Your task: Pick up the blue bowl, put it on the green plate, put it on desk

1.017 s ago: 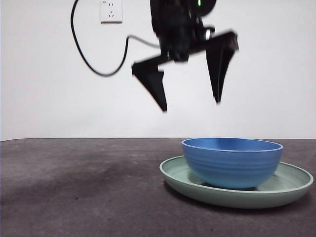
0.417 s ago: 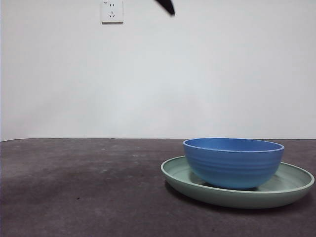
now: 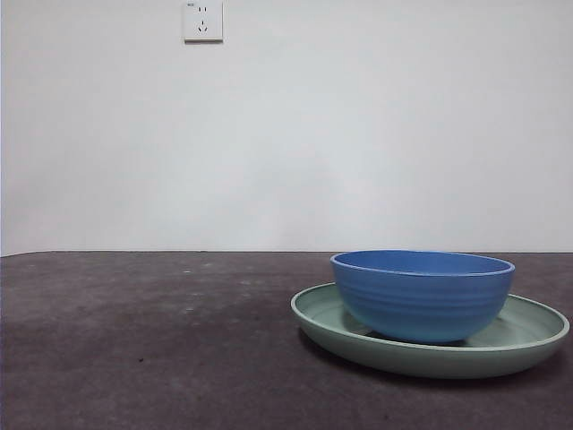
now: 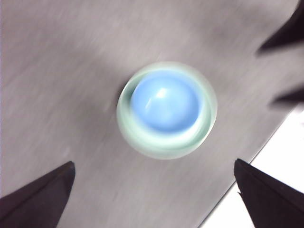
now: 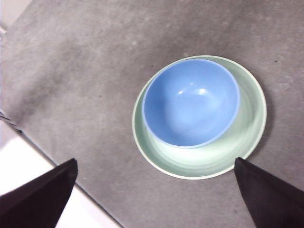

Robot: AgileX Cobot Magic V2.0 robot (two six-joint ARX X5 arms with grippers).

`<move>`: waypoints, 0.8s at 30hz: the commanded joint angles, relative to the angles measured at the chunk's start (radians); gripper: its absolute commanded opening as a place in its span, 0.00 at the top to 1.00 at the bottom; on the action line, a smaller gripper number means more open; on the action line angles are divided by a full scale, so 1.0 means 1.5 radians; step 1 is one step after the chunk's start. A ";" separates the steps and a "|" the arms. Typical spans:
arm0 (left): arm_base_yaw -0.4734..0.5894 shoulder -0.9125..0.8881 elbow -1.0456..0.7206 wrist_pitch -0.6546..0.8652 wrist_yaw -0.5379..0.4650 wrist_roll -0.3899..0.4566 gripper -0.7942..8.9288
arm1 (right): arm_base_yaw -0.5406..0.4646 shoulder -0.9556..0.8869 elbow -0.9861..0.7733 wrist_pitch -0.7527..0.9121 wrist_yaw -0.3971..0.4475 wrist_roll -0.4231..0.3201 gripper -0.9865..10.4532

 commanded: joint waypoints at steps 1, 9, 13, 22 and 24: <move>-0.008 -0.064 -0.100 0.046 -0.006 -0.002 0.34 | 0.002 0.004 0.009 0.004 0.005 -0.011 0.41; -0.008 -0.323 -0.462 0.264 -0.006 -0.002 0.34 | 0.002 0.004 0.009 0.003 0.005 -0.010 0.41; -0.008 -0.442 -0.591 0.299 -0.006 -0.012 0.34 | 0.002 0.004 0.009 0.003 0.005 -0.009 0.41; -0.008 -0.677 -0.790 0.371 -0.006 -0.074 0.34 | 0.002 0.005 0.009 -0.001 0.006 0.030 0.41; -0.008 -0.706 -0.801 0.374 -0.006 -0.091 0.34 | 0.002 0.012 0.009 -0.010 0.006 0.041 0.41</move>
